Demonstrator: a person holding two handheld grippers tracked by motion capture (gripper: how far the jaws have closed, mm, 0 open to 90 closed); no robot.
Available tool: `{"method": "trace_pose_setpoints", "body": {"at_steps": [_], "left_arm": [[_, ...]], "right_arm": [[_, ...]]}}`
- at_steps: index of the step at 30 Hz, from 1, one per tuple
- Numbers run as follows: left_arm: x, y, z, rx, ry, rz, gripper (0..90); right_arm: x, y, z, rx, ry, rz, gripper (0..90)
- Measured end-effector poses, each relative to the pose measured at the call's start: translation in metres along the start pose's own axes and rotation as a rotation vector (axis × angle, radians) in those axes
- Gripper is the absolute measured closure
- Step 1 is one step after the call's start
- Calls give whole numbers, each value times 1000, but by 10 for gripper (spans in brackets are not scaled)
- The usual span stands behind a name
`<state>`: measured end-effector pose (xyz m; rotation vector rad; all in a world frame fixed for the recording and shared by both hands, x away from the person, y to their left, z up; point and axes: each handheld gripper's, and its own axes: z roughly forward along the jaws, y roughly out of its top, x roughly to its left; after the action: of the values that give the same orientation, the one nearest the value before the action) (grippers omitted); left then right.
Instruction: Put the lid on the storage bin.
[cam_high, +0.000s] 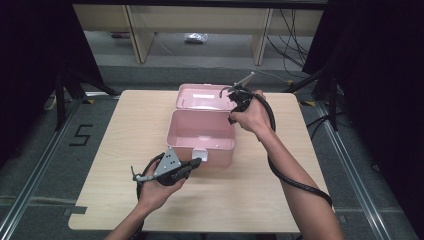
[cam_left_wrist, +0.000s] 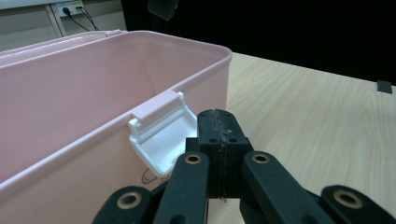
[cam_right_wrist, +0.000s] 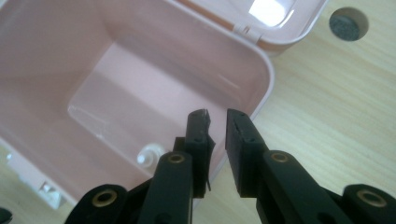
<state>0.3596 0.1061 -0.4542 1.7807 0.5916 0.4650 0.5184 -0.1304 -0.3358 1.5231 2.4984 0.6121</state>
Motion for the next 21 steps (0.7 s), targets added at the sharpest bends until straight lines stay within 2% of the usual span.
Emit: {"method": "trace_pose_setpoints", "body": {"at_steps": [3,5,6,7,10,12,13,14,18,19,21], "left_arm": [[1,0,1,0,5,7,894],[1,0,1,1,6,10,894],[1,-1,1,2,9,7,894],[2,-1,1,4,13,7,894],[0,-1,0,4,13,6,894],[0,-1,0,4,13,8,894],[-1,-1,0,4,13,8,894],[-1,-1,0,3,13,9,894],[-1,0,1,0,13,9,894],[-1,-1,2,-11,10,7,894],[-1,0,3,-1,17,14,894]], "right_arm": [[-5,3,0,-24,-4,17,772],[-9,6,0,-39,-8,48,768],[-12,6,-1,-59,-6,39,768],[-13,7,-1,-63,-18,52,768],[-18,10,-1,-82,-9,67,763],[-19,10,-1,-104,-31,59,758],[-18,11,-1,-106,-31,72,752],[-19,11,-1,-114,-23,71,750],[-20,14,-3,-136,-41,78,748],[-21,15,-3,-137,-31,72,748],[-22,18,-3,-141,-31,94,750]]}}
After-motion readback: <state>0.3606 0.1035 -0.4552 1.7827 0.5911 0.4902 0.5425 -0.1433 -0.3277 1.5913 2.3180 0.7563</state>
